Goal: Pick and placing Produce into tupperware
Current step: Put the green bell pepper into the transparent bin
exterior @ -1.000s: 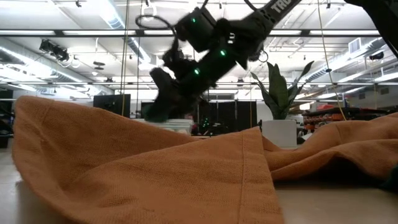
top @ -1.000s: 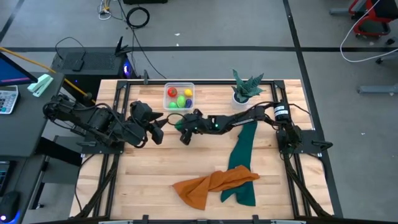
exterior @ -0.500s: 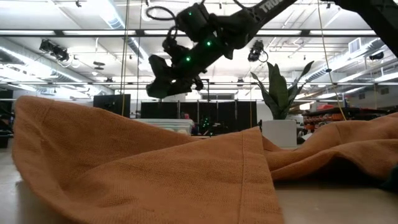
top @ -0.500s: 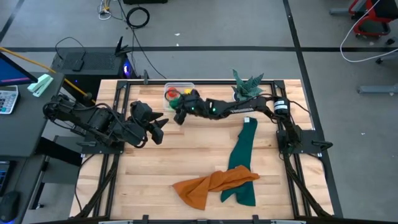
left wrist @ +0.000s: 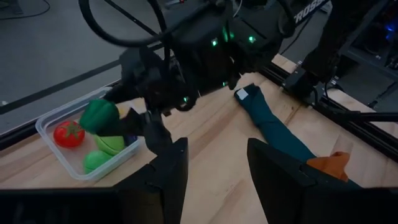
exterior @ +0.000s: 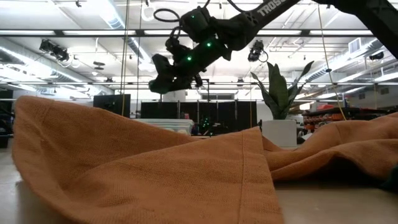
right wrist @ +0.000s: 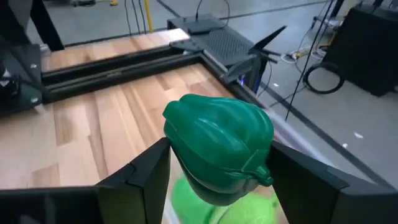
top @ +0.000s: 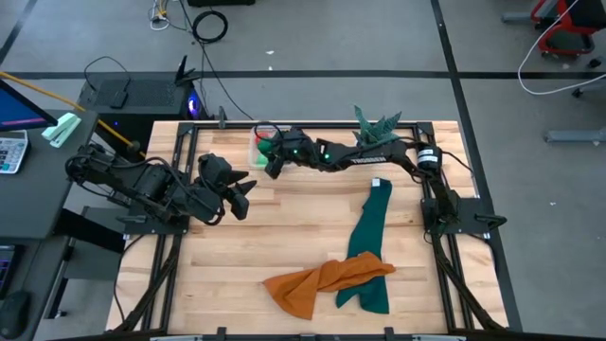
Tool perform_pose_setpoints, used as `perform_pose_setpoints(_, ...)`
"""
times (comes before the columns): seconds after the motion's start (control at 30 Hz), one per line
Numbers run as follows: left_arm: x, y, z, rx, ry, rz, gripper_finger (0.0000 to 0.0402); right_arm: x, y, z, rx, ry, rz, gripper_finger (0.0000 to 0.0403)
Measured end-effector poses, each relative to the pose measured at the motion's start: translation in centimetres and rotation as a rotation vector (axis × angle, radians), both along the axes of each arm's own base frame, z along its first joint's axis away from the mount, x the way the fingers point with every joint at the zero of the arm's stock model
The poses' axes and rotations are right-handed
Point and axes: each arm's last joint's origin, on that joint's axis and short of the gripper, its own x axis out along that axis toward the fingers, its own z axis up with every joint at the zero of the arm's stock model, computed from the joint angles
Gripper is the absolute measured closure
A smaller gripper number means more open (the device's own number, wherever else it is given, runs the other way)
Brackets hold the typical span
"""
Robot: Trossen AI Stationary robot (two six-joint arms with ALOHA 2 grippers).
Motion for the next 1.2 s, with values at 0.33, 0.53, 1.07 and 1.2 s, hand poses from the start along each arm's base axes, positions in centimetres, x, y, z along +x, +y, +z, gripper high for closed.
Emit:
perform_pose_setpoints(0.33, 0.0, 0.0, 0.1, -0.006, -0.012, 0.002, 0.023, 1.9, -2.3, 0.5, -0.017, 0.113, -0.011, 0.0192)
perform_pose_setpoints(0.53, 0.1, -0.1, 0.1, -0.013, -0.015, -0.005, 0.023, 3.6, -3.7, -0.6, 0.018, 0.234, -0.031, 0.0192)
perform_pose_setpoints(1.07, 0.1, -0.1, 0.1, -0.016, -0.012, -0.01, 0.023, 4.0, -5.6, -2.3, 0.046, 0.339, -0.056, 0.0192)
perform_pose_setpoints(1.2, 0.1, -0.1, 0.1, -0.015, -0.011, -0.01, 0.023, 3.7, -6.2, -2.4, 0.052, 0.343, -0.065, 0.0192)
